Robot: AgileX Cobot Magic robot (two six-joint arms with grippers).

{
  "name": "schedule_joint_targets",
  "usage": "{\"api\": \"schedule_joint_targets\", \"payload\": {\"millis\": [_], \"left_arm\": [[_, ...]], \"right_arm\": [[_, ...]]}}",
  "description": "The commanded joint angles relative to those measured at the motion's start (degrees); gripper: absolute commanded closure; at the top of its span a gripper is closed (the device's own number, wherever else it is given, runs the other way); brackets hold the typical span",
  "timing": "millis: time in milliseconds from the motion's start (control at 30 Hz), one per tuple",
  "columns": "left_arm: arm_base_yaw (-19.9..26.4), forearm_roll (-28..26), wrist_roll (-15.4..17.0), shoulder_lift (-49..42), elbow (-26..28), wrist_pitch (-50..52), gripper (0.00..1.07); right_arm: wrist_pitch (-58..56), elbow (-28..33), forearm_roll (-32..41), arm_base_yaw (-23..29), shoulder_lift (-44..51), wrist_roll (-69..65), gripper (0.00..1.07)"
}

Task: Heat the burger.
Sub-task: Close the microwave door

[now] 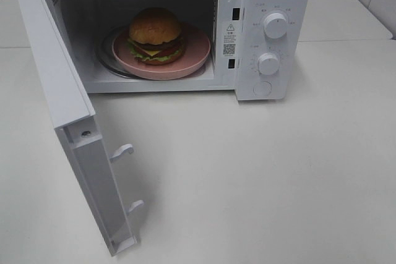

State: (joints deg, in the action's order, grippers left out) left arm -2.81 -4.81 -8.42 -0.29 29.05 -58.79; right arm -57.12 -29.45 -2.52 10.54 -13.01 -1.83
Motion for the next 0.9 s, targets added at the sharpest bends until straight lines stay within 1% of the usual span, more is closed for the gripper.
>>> {"api": "schedule_joint_targets", "payload": {"millis": [33,67,100,167,200,267,300,333,367,400,433,467,500,533,567,600,633,667,700,733,767,800,833,867,900], "left_arm": [[0.3,-1.3,0.1,-1.1,1.1,7.2,1.06],[0.3,-1.3,0.1,-1.1,1.1,7.2,1.06],[0.3,-2.5,0.1,-0.9,1.0,11.7,1.06],[0.3,-3.3,0.1,-0.5,0.9,13.6,1.06],[0.3,-5.1,0.0,1.1,0.4,17.5,1.06],[0.3,-6.1,0.0,2.2,0.0,19.0,1.06],[0.3,-9.2,-1.1,5.1,-0.8,22.1,1.06],[0.3,-9.2,-1.1,5.1,-0.8,22.1,1.06],[0.3,-12.6,-4.1,8.3,-1.2,23.4,1.06],[0.3,-14.6,-6.0,10.0,-1.3,24.4,1.06],[0.3,-14.6,-6.0,10.0,-1.3,24.4,1.06],[0.3,-17.4,-10.7,14.0,-1.3,26.1,1.06],[0.3,-17.4,-10.7,14.0,-1.3,26.1,1.06],[0.3,-21.3,-16.4,18.7,-1.3,27.8,1.06],[0.3,-23.0,-19.3,21.0,-1.3,28.5,1.06],[0.3,-23.0,-19.3,21.0,-1.3,28.5,1.06],[0.3,-27.2,-24.5,25.3,-1.3,29.9,1.06],[0.3,-27.2,-24.5,25.3,-1.3,29.9,1.06],[0.3,-31.6,-30.1,30.3,-1.3,31.2,1.06],[0.3,-33.3,-32.3,32.1,-1.3,31.8,1.06],[0.3,-33.3,-32.3,32.1,-1.3,31.8,1.06],[0.3,-37.6,-37.4,36.9,-1.3,32.2,1.06],[0.3,-37.6,-37.4,36.9,-1.3,32.2,1.06],[0.3,-42.9,-42.6,41.8,-1.3,32.3,1.06],[0.3,-45.0,-44.8,43.8,-1.3,32.2,1.06]], "right_arm": [[0.2,0.2,0.6,0.0,6.2,1.1,0.41],[0.2,0.2,0.6,0.0,6.2,1.1,0.41],[0.1,0.3,0.6,0.0,9.4,1.2,0.42],[-0.1,0.4,0.6,0.0,11.1,1.2,0.43],[-0.1,0.4,0.6,0.0,14.0,1.3,0.44],[-0.2,0.5,0.6,0.0,15.1,1.8,0.45],[-0.2,0.5,0.6,0.0,14.5,3.0,0.45],[-0.2,0.5,0.6,0.0,14.5,3.0,0.45],[-0.2,0.5,0.7,0.0,14.5,3.3,0.45],[-0.2,0.5,0.7,0.0,14.5,3.3,0.45],[-0.2,0.5,0.7,0.0,14.5,3.3,0.45],[-0.2,0.5,0.7,0.0,14.5,3.3,0.45],[-0.2,0.5,0.7,0.0,14.5,3.3,0.45],[-0.2,0.5,0.7,0.0,14.5,3.3,0.45],[-0.2,0.5,0.7,0.0,14.5,3.3,0.45],[-0.2,0.5,0.7,0.0,14.5,3.3,0.45],[-0.2,0.5,0.7,0.0,14.5,3.3,0.45],[-0.2,0.5,0.7,0.0,14.5,3.3,0.45],[-0.2,0.5,0.7,0.0,14.5,3.3,0.45],[-0.2,0.5,0.7,0.0,14.5,3.3,0.45],[-0.2,0.5,0.7,0.0,14.5,3.3,0.45],[-0.2,0.5,0.7,0.0,14.5,3.3,0.45],[-0.2,0.5,0.7,0.0,14.5,3.3,0.45],[-0.2,0.5,0.7,0.0,14.5,3.3,0.45],[-0.2,0.5,0.7,0.0,14.5,3.3,0.45]]}}
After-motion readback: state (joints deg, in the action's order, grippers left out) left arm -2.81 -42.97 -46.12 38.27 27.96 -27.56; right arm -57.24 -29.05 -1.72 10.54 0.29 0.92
